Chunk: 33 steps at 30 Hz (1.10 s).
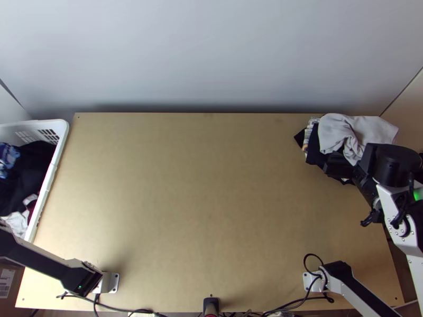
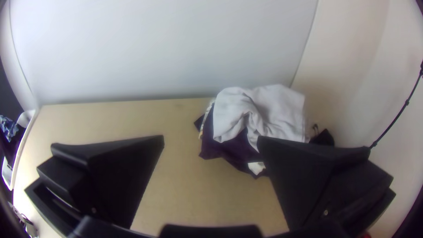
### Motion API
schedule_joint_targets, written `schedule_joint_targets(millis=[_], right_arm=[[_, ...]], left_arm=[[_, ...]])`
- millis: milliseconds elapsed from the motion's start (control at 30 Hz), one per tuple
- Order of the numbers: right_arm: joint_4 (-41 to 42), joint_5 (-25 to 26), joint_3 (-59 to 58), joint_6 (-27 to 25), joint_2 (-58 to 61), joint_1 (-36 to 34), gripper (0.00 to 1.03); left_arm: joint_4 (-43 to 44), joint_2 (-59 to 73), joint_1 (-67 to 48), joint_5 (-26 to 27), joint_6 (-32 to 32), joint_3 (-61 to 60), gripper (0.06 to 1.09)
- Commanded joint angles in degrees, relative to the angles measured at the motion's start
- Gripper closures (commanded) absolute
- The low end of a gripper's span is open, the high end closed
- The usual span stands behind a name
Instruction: Fold the t-shirt
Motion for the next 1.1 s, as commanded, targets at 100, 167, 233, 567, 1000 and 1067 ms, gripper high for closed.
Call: schedule_joint_targets(millis=[100,167,233,567,1000,1067], right_arm=[[-1.4,-0.3,0.4,1.5,-2.7,0.1,0.04],[-2.0,-0.3,0.3,1.8,-3.6,0.1,0.04],[-2.6,-0.4,0.2,2.1,-4.6,0.1,0.04],[-4.5,-0.4,-1.2,3.1,-8.6,-0.7,0.04],[-5.2,-0.9,-3.1,4.1,-11.2,-3.2,0.04],[-5.7,-1.0,-2.9,4.1,-11.5,-3.3,0.04]], left_arm=[[-1.3,-22.4,-7.7,3.9,-0.9,-0.2,1.05],[-1.1,-25.4,-10.4,4.4,-0.5,-0.2,1.05],[-0.3,-28.0,-12.9,4.5,-0.2,-0.2,1.05],[-0.4,-38.1,-34.2,5.0,7.2,-0.9,1.05],[-3.6,-43.8,-66.9,-1.5,0.8,-7.3,1.05],[-4.7,-43.8,-71.2,-2.3,-1.6,-8.2,1.05]])
